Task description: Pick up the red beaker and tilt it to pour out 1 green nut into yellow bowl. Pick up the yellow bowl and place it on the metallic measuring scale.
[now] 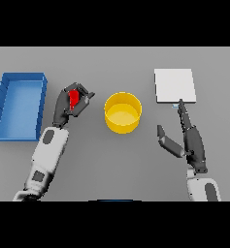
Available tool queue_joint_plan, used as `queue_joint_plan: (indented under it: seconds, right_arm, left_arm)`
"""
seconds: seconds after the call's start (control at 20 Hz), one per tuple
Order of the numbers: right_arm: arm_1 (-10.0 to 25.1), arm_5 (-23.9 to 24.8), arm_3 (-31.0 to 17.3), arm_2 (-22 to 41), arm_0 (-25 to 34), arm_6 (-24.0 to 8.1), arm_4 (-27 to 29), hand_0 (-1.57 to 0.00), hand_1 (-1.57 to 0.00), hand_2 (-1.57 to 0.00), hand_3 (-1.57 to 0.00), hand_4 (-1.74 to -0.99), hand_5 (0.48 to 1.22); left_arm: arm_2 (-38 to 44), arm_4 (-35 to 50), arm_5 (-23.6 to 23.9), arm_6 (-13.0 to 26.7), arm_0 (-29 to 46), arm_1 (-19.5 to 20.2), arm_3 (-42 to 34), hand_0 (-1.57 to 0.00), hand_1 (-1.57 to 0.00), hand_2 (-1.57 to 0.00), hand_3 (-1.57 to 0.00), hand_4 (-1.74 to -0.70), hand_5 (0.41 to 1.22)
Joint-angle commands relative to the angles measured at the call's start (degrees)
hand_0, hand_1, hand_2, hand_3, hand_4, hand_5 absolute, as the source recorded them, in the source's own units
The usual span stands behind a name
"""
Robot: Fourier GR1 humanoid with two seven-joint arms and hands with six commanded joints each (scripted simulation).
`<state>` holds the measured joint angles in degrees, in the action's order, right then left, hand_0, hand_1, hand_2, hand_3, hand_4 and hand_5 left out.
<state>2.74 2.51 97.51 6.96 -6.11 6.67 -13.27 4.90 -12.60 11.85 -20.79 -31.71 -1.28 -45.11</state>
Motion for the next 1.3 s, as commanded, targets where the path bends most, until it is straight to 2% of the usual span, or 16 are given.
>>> queue_joint_plan:
  seconds: [0.0,0.05,0.15,0.4,0.55,0.7,0.8,1.0,1.05,1.2,1.25]
  right_arm:
    - [-0.8,0.3,0.1,0.6,-0.3,0.3,-0.4,0.0,0.0,0.0,0.0,-1.233,0.688]
    - [-0.4,0.2,0.1,0.1,-0.4,0.8,0.1,0.0,0.0,0.0,0.0,-1.233,0.686]
    - [-0.6,0.2,0.6,0.5,-0.2,-0.5,-0.3,0.0,0.0,0.0,0.0,-1.219,0.68]
    - [-0.5,1.1,-0.2,0.8,0.2,0.6,-1.8,0.0,0.0,0.0,0.0,-1.16,0.664]
    - [0.0,1.8,-0.8,0.6,0.3,0.3,-2.9,0.0,0.0,0.0,0.0,-1.116,0.656]
    - [0.2,1.9,-0.6,0.9,-0.4,1.7,-3.4,0.0,0.0,0.0,0.0,-1.101,0.658]
    - [0.1,2.3,-0.4,0.9,-0.1,1.3,-3.9,0.0,0.0,0.0,0.0,-1.092,0.661]
    - [0.5,1.7,0.1,0.9,-0.7,2.0,-3.6,0.0,0.0,0.0,0.0,-1.092,0.665]
    - [0.1,1.7,-0.6,1.1,-0.4,0.7,-3.7,0.0,0.0,0.0,0.0,-1.092,0.664]
    - [0.4,0.6,0.7,1.5,-1.2,1.7,-3.2,0.0,0.0,0.0,0.0,-1.086,0.679]
    - [0.4,0.6,0.4,1.2,-0.7,1.2,-2.8,0.0,0.0,0.0,0.0,-1.069,0.685]
  left_arm:
    - [0.5,0.6,0.0,-0.7,-0.4,-0.2,0.7,-1.16,-1.18,-1.17,-1.0,-1.6,1.073]
    - [0.7,0.8,-0.1,-1.0,-0.4,0.2,0.9,-1.24,-1.25,-1.25,-1.11,-1.57,1.103]
    - [1.1,1.3,0.5,-0.6,-1.0,-0.2,1.1,-1.36,-1.37,-1.37,-1.28,-1.63,1.125]
    - [0.1,0.6,1.7,1.1,-2.6,0.4,-1.1,-1.5,-1.5,-1.5,-1.47,-1.71,1.126]
    - [-2.2,-1.5,0.4,4.3,-3.9,3.0,-3.8,-1.54,-1.54,-1.54,-1.52,-1.72,1.127]
    - [-8.0,-7.9,-0.4,8.0,-4.9,6.6,-7.6,-1.55,-1.55,-1.55,-1.55,-1.73,1.137]
    - [-13.0,-13.2,-2.0,11.1,-5.7,8.7,-9.2,-1.56,-1.56,-1.56,-1.55,-1.74,1.136]
    - [-17.1,-16.3,-4.5,14.3,-4.7,10.5,-13.1,-1.56,-1.56,-1.56,-1.55,-1.74,1.128]
    - [-17.8,-16.7,-5.1,15.2,-4.6,10.8,-13.9,-1.56,-1.56,-1.56,-1.55,-1.74,1.136]
    - [-22.8,-22.8,-8.2,19.4,-8.4,13.5,-14.2,-1.57,-1.57,-1.57,-1.56,-1.74,1.152]
    - [-24.8,-25.0,-9.5,19.6,-10.2,14.3,-13.2,-1.57,-1.57,-1.57,-1.56,-1.74,1.153]
